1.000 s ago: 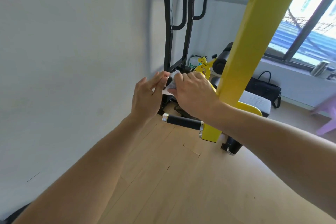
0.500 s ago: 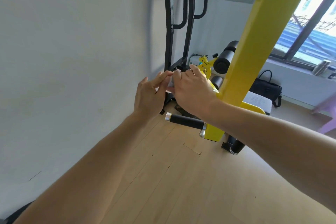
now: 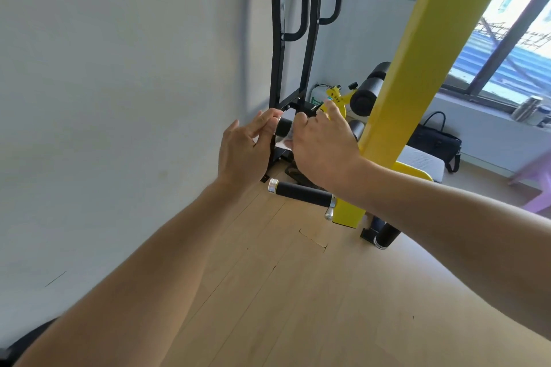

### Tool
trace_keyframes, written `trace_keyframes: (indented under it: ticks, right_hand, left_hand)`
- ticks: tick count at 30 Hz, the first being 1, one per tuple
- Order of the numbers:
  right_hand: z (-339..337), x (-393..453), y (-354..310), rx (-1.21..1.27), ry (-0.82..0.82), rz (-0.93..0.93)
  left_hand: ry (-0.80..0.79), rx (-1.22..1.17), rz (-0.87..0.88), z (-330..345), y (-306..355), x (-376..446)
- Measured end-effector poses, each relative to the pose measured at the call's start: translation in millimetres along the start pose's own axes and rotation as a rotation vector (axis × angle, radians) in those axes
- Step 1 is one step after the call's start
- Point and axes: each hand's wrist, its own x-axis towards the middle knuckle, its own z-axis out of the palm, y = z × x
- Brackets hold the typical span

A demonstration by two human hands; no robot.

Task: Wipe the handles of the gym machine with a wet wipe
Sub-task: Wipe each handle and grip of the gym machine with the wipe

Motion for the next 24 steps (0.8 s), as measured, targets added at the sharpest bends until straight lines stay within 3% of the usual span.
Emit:
trace_keyframes:
  ticks: [5, 11, 18, 24]
  right_hand:
    - [0, -7, 9, 0.041, -0.02, 0.071]
    - [8, 15, -3, 0.179, 0.121, -0.047]
    - [7, -19, 25, -0.108, -0.082, 0.087]
    - [15, 10, 6, 0.14, 0.086, -0.035]
  left_hand:
    - [0.026, -0.034, 0.006, -4, 9, -1]
    - [0.017, -0.062, 0.002, 0, 4, 3]
    - [0.023, -0.113, 0.014, -1, 5, 2]
    - [0.025, -0.099, -0.006, 4, 6, 1]
